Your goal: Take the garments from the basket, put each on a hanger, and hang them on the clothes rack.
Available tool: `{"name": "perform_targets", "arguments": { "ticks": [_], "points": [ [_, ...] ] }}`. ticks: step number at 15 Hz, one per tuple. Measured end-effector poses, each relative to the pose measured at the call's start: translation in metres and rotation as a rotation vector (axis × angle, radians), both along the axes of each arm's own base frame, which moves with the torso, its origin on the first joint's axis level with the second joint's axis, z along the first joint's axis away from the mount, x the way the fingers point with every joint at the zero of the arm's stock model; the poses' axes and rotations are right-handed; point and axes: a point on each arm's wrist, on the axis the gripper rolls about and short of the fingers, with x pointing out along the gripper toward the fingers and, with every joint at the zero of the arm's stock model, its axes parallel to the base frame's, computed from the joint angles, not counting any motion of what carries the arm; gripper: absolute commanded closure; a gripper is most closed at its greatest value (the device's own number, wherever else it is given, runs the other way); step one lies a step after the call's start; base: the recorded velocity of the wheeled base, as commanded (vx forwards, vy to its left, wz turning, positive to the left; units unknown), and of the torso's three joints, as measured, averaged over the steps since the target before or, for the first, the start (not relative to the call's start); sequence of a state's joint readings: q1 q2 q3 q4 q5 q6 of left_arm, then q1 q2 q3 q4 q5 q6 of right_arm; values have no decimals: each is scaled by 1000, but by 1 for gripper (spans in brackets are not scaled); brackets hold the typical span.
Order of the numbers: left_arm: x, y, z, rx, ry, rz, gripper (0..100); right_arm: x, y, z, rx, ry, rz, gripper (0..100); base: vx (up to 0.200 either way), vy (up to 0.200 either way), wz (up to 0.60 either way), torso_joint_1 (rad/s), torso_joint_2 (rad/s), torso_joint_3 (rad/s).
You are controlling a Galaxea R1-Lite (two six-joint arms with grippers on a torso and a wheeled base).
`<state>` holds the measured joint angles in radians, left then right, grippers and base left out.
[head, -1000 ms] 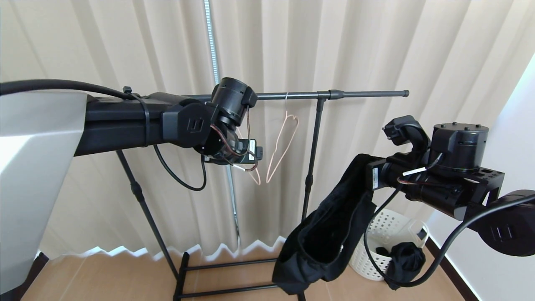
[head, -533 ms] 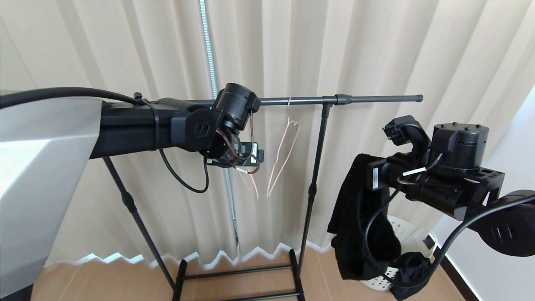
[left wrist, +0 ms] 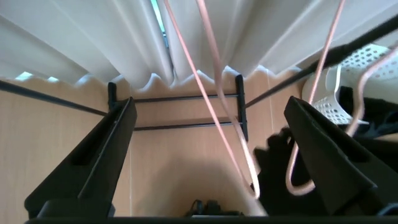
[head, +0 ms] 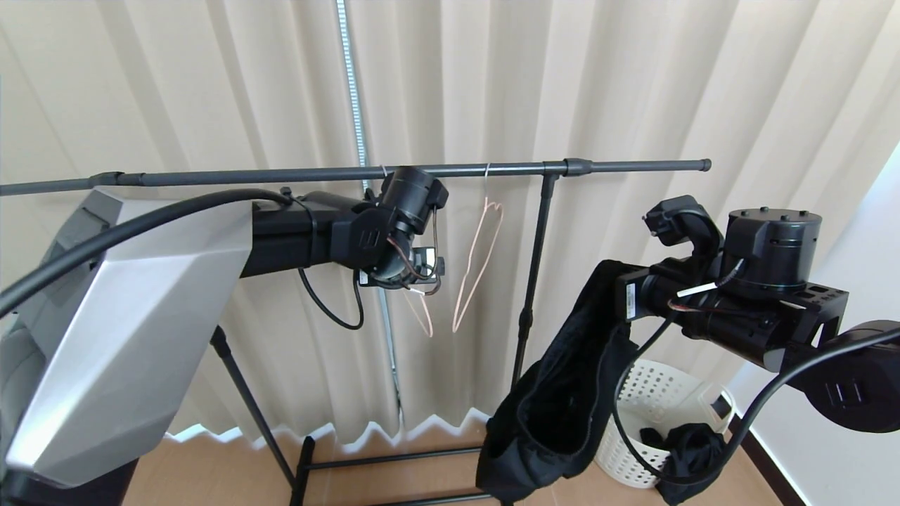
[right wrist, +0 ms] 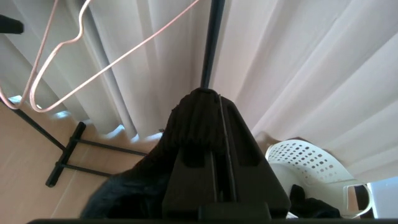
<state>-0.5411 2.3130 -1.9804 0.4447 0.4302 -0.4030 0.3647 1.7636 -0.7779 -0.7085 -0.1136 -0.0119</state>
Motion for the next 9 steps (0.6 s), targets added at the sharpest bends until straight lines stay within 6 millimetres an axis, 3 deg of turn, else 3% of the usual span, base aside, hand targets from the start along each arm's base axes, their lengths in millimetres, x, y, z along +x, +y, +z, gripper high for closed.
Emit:
{"name": "perform_targets", "arguments": {
  "ticks": [6, 7, 9],
  "points": [
    [15, 1, -25, -13, 24, 49, 0, 1, 0, -2, -1, 4, 0, 100, 0, 0, 0, 0, 0, 0],
    [17, 2, -26, -17, 17, 53, 100, 1, 0, -2, -2, 5, 0, 100, 0, 0, 0, 0, 0, 0],
    [19, 5, -27, -15, 15, 58, 100, 1, 0, -2, -2, 5, 0, 100, 0, 0, 0, 0, 0, 0]
  ]
}}
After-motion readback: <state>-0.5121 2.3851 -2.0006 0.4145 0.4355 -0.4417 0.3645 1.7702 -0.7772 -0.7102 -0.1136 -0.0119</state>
